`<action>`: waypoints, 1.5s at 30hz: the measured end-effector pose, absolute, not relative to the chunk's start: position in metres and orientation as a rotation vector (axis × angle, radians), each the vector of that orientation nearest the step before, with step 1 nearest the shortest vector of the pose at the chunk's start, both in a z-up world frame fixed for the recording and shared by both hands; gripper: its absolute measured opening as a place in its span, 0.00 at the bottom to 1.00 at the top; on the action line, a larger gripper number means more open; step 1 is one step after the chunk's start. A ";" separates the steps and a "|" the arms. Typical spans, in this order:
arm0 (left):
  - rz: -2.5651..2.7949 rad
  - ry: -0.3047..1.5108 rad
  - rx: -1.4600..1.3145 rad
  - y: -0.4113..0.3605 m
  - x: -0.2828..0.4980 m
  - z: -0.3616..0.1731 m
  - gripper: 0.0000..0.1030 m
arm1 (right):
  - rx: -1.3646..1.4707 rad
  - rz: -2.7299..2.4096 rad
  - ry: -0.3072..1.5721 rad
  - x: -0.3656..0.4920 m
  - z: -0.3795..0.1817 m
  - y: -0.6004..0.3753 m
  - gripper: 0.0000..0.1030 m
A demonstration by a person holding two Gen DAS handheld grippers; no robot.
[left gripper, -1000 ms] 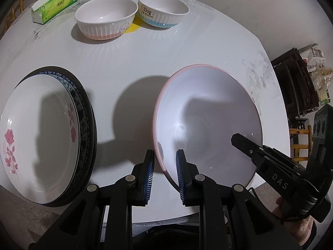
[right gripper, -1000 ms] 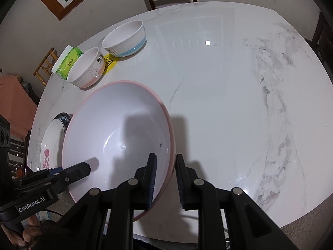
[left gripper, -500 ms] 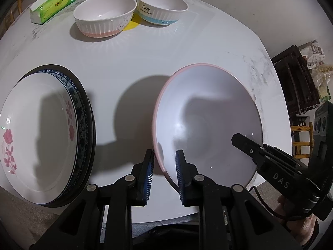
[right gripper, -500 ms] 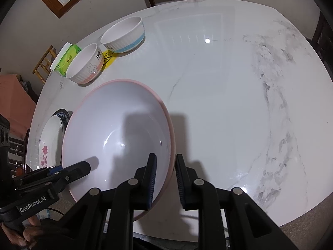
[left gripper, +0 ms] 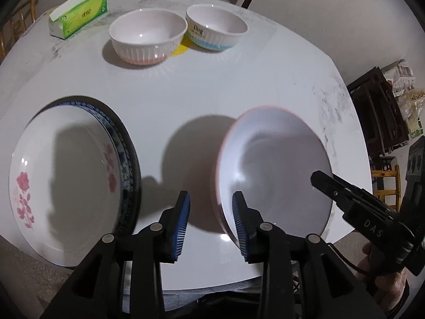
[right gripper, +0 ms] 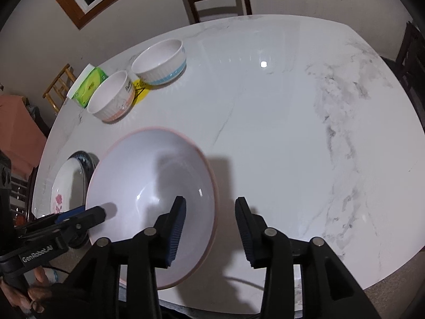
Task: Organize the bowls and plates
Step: 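Lower the pink bowl onto the table and open both tools, then move both tools to the white ribbed bowl and close on its rim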
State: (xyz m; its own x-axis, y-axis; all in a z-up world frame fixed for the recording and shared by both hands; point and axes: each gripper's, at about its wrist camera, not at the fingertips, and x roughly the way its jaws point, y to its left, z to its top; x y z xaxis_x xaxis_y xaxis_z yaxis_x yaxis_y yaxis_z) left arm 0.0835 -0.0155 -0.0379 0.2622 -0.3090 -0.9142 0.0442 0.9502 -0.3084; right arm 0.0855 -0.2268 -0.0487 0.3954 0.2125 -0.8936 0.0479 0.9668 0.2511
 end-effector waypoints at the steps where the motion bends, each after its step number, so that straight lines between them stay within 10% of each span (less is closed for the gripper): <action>1: -0.240 1.273 -0.244 -0.013 0.083 -0.034 0.30 | 0.261 0.107 1.153 0.087 -0.045 -0.229 0.38; 26: -0.025 1.149 -0.305 0.085 0.128 0.000 0.35 | 0.187 0.322 1.083 0.152 0.020 -0.159 0.38; 45: 0.042 1.158 -0.405 0.117 0.224 -0.025 0.35 | 0.148 0.410 1.225 0.264 -0.030 -0.099 0.38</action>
